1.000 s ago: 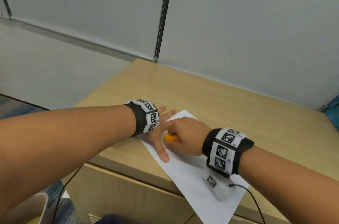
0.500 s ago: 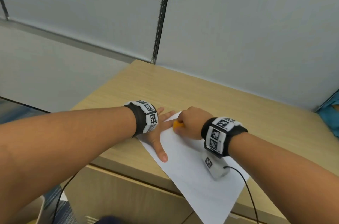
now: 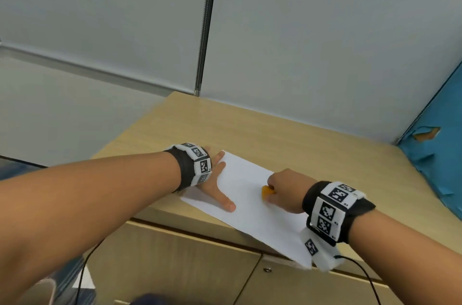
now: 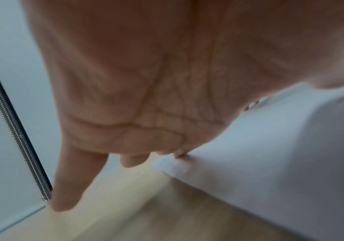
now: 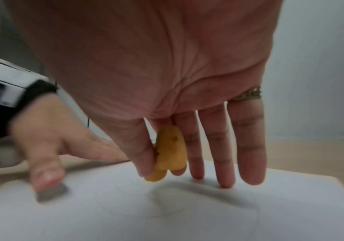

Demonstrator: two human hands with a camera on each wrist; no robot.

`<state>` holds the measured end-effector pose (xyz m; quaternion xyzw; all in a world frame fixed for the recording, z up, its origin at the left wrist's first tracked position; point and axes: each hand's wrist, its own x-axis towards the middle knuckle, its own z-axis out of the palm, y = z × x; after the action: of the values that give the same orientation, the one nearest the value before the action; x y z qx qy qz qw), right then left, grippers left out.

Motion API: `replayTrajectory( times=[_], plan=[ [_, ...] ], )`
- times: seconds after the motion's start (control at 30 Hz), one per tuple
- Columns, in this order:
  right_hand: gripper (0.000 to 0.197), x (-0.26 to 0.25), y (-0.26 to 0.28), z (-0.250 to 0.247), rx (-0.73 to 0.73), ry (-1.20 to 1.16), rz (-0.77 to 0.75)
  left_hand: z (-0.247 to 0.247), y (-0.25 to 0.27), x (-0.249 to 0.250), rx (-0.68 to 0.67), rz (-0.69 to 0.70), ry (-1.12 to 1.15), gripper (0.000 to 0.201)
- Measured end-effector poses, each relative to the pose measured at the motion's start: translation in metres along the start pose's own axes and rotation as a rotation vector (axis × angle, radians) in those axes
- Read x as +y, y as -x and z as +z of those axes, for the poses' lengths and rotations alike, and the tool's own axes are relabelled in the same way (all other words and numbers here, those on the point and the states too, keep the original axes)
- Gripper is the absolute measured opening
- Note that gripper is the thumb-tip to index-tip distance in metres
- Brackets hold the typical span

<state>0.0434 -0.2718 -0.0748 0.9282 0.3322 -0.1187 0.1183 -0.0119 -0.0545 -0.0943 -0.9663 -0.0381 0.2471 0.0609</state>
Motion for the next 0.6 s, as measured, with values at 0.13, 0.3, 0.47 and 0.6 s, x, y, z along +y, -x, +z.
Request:
replayTrajectory(
  times=[0.13, 0.3, 0.47, 0.6],
  plan=[
    [0.033, 0.014, -0.009, 0.000, 0.039, -0.045, -0.022, 0.006, 0.027, 0.000, -0.042, 0.052, -0.027, 0.124],
    [0.034, 0.020, -0.019, 0.000, 0.095, -0.099, -0.114, -0.010, 0.053, -0.010, -0.042, 0.136, 0.017, 0.106],
    [0.034, 0.002, -0.018, -0.006, 0.176, -0.080, -0.221, -0.014, 0.020, -0.010, -0.007, 0.161, -0.019, 0.121],
    [0.033, -0.031, -0.018, -0.009, 0.114, -0.036, -0.345, -0.003, -0.008, -0.012, -0.031, 0.157, -0.044, 0.135]
  ],
)
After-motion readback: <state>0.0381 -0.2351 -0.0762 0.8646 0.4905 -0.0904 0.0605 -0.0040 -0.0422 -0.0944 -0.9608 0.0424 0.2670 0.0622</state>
